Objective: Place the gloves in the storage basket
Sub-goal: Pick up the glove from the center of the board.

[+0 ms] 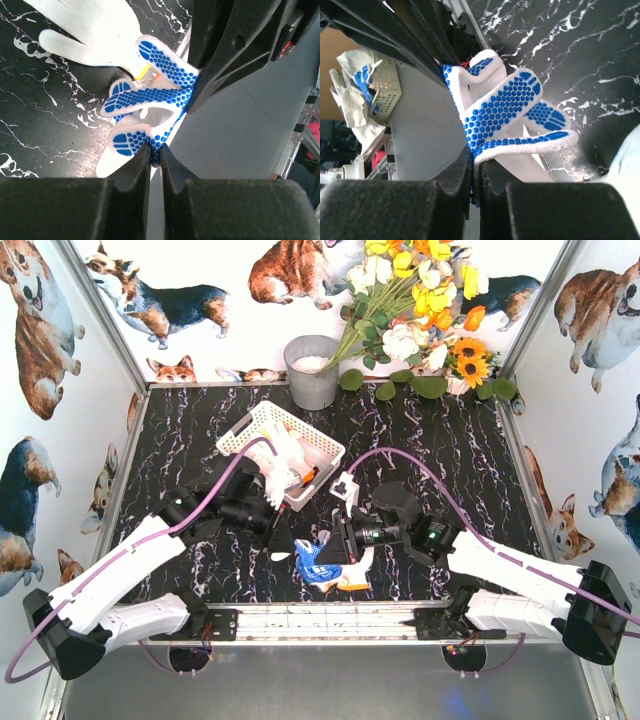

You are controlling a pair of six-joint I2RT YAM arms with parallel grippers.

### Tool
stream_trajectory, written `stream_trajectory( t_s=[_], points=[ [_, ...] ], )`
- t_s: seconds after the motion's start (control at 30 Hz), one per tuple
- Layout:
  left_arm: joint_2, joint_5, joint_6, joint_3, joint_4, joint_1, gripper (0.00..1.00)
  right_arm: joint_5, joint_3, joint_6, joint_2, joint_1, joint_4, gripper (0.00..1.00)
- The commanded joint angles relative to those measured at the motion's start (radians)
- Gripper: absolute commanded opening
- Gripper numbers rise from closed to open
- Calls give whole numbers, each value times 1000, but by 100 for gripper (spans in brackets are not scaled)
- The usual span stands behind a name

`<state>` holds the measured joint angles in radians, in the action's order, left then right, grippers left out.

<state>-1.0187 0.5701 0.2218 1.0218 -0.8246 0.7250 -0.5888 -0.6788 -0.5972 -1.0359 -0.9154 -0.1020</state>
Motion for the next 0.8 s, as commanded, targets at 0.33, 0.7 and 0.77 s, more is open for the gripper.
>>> stream_trajectory(
  t_s=[0.33,0.7,0.77],
  points=[
    [-102,-227,135,-88,244,7,57,355,29,-131,-57,110,-245,0],
    [-11,-329,228,-190,364,5,70,335,-98,-130,-142,115,-331,0],
    [22,-378,241,-201,373,5,72,261,-121,-147,-140,115,-281,0]
  ],
)
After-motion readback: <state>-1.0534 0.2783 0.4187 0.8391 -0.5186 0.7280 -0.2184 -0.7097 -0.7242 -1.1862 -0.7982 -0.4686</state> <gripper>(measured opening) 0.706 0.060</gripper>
